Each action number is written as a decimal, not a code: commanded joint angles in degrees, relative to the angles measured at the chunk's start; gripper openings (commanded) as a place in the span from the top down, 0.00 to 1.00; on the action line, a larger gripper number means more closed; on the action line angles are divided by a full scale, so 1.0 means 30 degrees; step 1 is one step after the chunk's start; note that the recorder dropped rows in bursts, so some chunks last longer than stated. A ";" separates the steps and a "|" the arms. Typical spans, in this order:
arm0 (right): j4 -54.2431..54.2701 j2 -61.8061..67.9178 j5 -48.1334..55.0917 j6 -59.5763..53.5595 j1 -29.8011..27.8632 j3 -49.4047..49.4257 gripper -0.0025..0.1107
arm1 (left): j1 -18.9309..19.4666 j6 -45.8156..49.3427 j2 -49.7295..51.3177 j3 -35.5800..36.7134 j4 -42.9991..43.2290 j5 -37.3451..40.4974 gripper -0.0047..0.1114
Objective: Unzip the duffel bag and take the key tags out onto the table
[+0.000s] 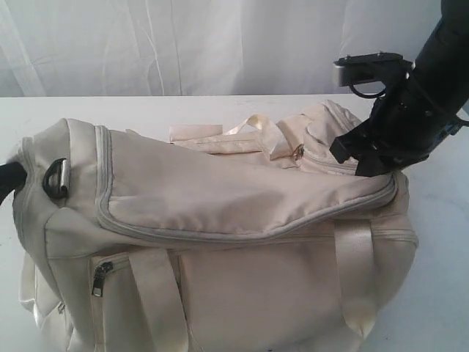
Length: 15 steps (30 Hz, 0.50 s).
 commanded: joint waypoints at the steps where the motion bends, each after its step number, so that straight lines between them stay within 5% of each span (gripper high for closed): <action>1: 0.0132 -0.0688 0.1256 -0.0277 -0.0082 0.0738 0.98 | -0.0006 0.0219 -0.0134 -0.0079 -0.0311 -0.0651 0.63; 5: 0.0132 -0.0721 0.1256 -0.0277 -0.0082 0.1057 0.98 | -0.0006 0.0219 -0.0134 -0.0079 -0.0756 -0.3215 0.40; 10: 0.0132 -0.0721 0.1256 -0.0277 -0.0082 0.1209 0.98 | -0.0006 -0.0323 -0.0134 -0.0150 -0.1776 -0.6091 0.39; 15: 0.0212 -0.0757 0.1065 -0.0277 -0.0082 0.1209 0.97 | -0.0006 -0.4905 -0.0530 -0.1344 0.3067 -0.6091 0.39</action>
